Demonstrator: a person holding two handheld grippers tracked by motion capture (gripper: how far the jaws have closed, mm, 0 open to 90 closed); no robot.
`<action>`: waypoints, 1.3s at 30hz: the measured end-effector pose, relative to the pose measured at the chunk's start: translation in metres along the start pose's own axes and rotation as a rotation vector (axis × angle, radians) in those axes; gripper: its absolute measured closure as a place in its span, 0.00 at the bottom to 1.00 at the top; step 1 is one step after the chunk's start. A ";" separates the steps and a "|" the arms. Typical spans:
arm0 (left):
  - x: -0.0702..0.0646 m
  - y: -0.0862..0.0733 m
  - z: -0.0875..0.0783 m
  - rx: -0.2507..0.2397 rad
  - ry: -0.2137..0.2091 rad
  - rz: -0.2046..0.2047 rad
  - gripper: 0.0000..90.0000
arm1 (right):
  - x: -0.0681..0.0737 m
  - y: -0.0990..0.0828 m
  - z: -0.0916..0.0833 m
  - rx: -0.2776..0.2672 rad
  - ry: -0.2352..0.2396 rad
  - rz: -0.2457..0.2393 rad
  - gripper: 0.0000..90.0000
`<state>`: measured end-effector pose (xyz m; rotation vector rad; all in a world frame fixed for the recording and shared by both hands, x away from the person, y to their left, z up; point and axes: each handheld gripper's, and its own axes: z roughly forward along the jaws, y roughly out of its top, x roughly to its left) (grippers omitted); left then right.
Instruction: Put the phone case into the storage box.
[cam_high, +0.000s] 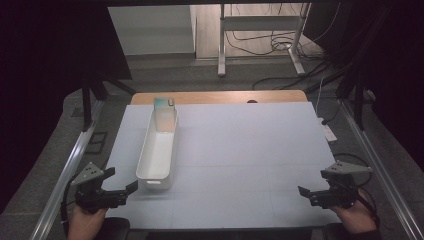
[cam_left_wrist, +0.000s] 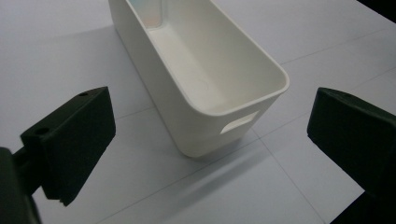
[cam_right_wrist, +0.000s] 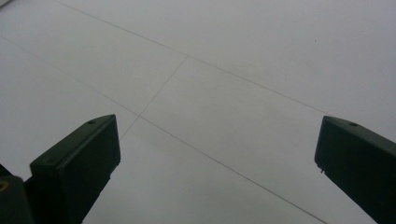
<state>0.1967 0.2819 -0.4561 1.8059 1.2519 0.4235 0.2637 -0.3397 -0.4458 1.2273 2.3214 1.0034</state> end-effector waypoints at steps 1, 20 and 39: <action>0.000 -0.001 0.000 -0.001 0.002 -0.002 0.02 | 0.000 0.000 0.000 0.000 0.000 0.000 0.00; 0.002 -0.010 -0.001 0.049 0.022 0.015 0.02 | 0.000 0.000 0.000 0.003 0.000 -0.001 0.00; 0.002 -0.008 0.005 0.102 0.011 0.015 0.03 | 0.000 0.000 0.001 0.009 0.001 -0.005 0.00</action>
